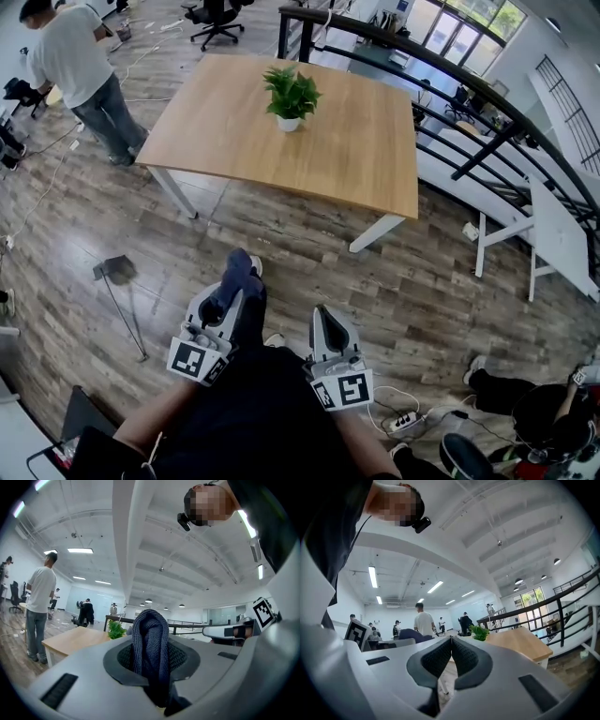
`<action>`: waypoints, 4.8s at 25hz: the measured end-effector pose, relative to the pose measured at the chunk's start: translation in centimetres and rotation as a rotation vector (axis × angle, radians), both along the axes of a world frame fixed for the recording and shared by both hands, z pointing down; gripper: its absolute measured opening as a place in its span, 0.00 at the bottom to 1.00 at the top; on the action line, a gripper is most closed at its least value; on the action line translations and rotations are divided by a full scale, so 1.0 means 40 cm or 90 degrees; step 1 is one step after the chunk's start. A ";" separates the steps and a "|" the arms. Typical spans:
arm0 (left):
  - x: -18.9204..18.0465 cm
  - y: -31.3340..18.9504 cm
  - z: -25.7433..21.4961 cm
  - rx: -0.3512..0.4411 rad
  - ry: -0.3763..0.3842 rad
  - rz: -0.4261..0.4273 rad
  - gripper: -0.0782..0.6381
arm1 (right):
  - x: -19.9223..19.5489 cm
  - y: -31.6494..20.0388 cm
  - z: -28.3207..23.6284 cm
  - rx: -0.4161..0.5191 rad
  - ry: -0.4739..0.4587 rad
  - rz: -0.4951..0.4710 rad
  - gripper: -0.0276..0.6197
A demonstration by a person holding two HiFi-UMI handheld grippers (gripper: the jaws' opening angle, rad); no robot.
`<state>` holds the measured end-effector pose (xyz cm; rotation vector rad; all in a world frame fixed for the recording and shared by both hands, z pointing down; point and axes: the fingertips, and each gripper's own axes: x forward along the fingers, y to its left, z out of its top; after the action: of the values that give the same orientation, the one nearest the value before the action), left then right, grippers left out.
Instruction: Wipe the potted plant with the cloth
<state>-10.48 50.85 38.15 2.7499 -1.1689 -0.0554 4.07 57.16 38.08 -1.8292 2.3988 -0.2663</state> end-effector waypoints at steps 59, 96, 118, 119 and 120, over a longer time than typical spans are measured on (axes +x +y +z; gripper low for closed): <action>0.189 -1.179 0.186 -0.130 -0.043 0.005 0.24 | 0.233 -1.144 0.053 -0.047 0.158 -0.131 0.07; 0.098 -1.307 0.359 -0.208 -0.070 -0.070 0.24 | 0.207 -1.318 0.364 -0.179 0.150 -0.081 0.34; 0.330 -1.503 0.622 -0.326 -0.067 0.224 0.23 | 0.151 -1.538 0.615 -0.300 0.329 -0.241 0.45; 0.327 -1.492 0.623 -0.333 -0.068 0.227 0.23 | 0.149 -1.539 0.616 -0.299 0.328 -0.245 0.45; 0.325 -1.479 0.625 -0.340 -0.068 0.228 0.23 | 0.148 -1.539 0.616 -0.299 0.326 -0.250 0.45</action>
<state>2.52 -8.31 63.17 2.4441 -0.5773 0.3901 9.98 -4.41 62.73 -1.7275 3.2939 -0.4800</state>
